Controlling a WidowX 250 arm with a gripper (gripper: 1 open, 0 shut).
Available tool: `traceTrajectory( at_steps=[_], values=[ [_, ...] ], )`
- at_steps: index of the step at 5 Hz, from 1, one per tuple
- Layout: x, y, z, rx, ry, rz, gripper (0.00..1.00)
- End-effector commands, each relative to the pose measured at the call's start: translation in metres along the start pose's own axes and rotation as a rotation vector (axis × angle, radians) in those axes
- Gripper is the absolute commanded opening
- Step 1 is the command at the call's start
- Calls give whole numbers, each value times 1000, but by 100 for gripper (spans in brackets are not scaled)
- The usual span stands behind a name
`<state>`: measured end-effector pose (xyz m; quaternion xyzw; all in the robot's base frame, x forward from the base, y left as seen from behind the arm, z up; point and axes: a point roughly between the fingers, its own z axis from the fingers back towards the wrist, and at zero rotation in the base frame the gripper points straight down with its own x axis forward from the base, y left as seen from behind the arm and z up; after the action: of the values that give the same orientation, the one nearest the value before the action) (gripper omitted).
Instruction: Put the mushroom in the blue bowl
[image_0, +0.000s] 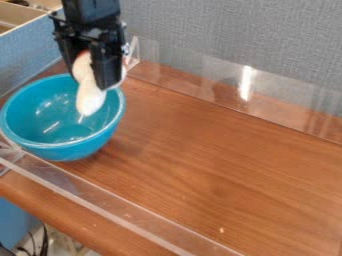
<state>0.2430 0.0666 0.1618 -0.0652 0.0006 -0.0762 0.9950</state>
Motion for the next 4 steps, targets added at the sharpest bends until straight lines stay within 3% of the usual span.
traceTrajectory(
  at_steps=[1,4],
  values=[
    [4,8,7,29,-21,-21,0],
    [17,22,4,48,31,-85,0]
  ],
)
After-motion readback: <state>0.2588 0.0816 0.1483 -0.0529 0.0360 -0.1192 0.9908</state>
